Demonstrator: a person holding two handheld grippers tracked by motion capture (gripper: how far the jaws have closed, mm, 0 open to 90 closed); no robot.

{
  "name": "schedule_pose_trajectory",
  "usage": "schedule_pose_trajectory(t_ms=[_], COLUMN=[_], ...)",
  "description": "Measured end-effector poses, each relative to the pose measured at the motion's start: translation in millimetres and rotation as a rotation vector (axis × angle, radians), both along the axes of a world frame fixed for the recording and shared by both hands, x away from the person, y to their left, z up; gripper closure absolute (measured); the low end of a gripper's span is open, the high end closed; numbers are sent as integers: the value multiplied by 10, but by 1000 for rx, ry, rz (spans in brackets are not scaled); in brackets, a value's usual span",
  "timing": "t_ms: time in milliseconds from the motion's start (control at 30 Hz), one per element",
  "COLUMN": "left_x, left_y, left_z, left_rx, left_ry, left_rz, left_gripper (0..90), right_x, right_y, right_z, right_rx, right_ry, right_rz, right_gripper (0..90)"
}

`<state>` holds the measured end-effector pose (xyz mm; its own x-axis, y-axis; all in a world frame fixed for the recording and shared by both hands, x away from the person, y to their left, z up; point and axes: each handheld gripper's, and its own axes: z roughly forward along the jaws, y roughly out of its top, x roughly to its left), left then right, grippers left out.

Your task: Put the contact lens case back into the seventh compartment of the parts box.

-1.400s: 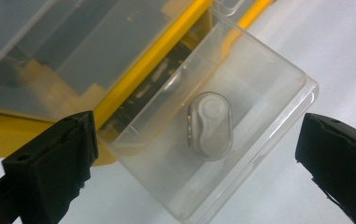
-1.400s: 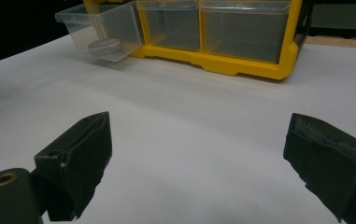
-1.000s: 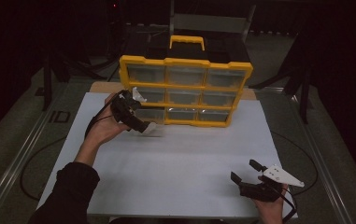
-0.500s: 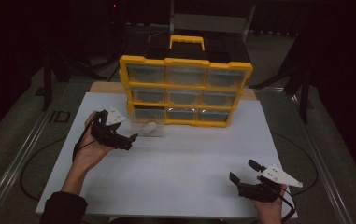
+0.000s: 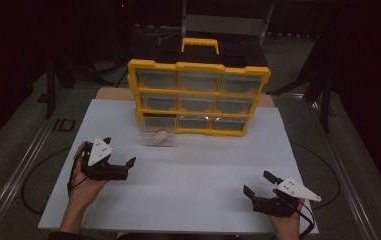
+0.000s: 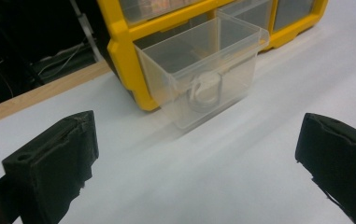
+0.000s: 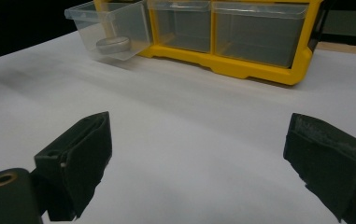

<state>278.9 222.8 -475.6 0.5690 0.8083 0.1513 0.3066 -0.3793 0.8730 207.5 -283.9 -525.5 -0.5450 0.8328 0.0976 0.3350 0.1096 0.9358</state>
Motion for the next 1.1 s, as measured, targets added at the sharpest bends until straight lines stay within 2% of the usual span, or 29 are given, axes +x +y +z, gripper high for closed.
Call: schedule_pose_trajectory(t_ms=[100,167,267,433,700,733,767,900,967,1000,1100], left_x=[-76,-131,-230,-353,-459,-511,-511,-543,-543,-541,-547], left_y=[67,94,132,170,263,295,295,335,335,351,354], left_z=[-66,-105,-176,-289,-367,-395,-395,-391,-391,-388,-379], left_rx=[-25,-25,-53,-76,-109,-119,-119,-171,-171,-214,-221], left_ry=[-4,-3,-16,-44,-53,-62,-62,-86,-86,-89,-103], left_rz=[9,24,25,37,41,49,49,49,49,55,61], left_gripper=[3,3,4,3,4,4,4,3,3,3,3], right_x=[-2,-3,-6,-7,-3,-4,-4,5,7,11,21], right_y=[17,21,25,38,50,58,58,85,90,103,108], right_z=[-2,-3,-2,-4,-3,4,4,1,1,-2,-10], right_rx=[-1,-3,-3,-8,-13,-14,-14,-28,-28,-35,-42], right_ry=[-1,-1,-4,-3,-9,-11,-11,-13,-11,-10,-6], right_rz=[3,4,5,12,17,22,22,37,40,44,43], right_gripper=[78,78,78,78,78,78,78,78,78,78,78])
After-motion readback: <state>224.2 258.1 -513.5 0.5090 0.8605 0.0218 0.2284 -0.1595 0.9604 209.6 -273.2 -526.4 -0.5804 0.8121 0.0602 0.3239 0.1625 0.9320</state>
